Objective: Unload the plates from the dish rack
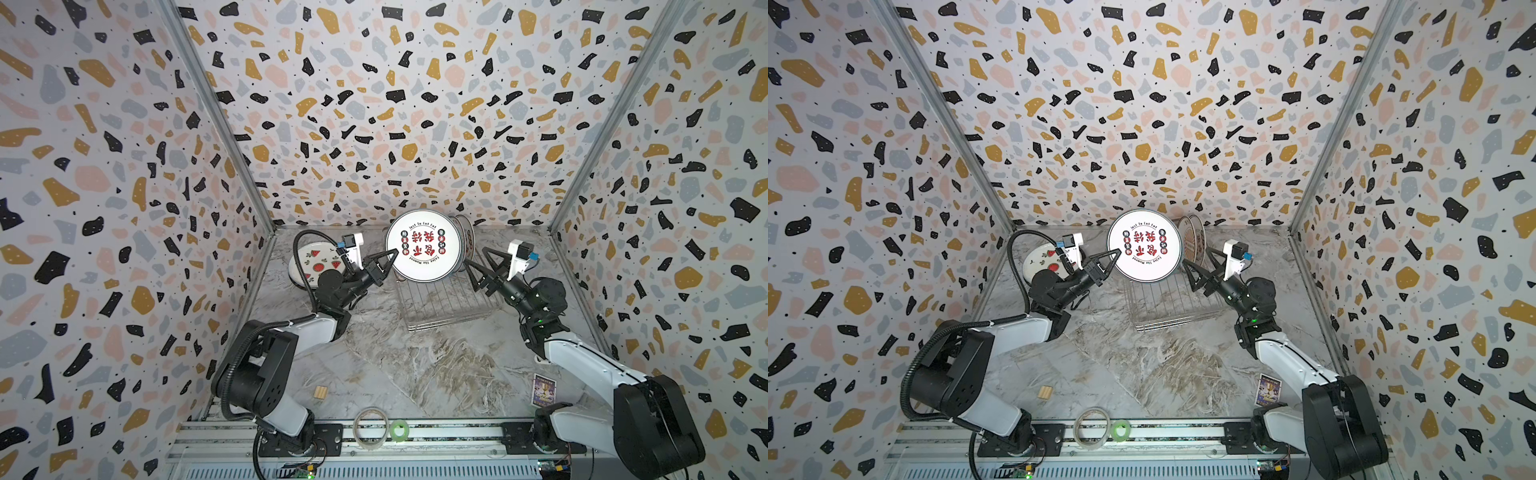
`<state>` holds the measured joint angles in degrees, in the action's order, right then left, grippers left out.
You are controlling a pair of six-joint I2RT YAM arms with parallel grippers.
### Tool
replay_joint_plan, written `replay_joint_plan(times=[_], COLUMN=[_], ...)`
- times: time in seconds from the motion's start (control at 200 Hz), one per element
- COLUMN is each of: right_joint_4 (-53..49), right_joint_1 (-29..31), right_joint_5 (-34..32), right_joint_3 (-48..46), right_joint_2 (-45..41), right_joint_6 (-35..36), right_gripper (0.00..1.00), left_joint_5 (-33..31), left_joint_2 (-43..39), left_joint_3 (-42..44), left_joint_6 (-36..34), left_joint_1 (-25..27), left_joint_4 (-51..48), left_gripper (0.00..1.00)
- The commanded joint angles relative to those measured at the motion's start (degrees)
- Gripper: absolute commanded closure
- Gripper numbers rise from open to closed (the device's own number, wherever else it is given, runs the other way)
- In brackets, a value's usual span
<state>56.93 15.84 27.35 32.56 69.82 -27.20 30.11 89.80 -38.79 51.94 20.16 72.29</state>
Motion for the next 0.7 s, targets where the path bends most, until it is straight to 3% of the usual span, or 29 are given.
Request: replay_joint_plan(times=[0.0, 0.125, 0.39, 0.571, 0.691], right_joint_4=[-0.63, -1.92, -8.86, -11.83, -12.84], right_joint_1=[0.2, 0.98, 7.13, 8.68, 9.72], right_joint_5=[-0.87, -1.03, -5.41, -3.99, -3.37], right_joint_3=[2.78, 4.33, 8.88, 11.09, 11.86], right_joint_2=[0.35, 1.26, 3.29, 4.54, 5.44], right_joint_6=[-0.48, 0.21, 8.4, 10.04, 11.29], right_gripper=[0.01, 0.01, 0.01, 0.01, 0.01], left_joint_5=[-2.5, -5.98, -5.06, -9.34, -13.04], left_joint_2=[-2.41, -3.31, -3.85, -9.21, -12.93], left_joint_3=[1.04, 2.35, 5.47, 5.92, 8.84], left_joint_6=[2.56, 5.0, 12.13, 8.29, 7.81], left_joint_1=[-1.36, -2.87, -6.19, -6.8, -7.3], left_joint_4=[6.24, 4.13, 9.42, -5.0, -8.21], left_gripper=[1.0, 1.0, 1.0, 1.0, 1.0])
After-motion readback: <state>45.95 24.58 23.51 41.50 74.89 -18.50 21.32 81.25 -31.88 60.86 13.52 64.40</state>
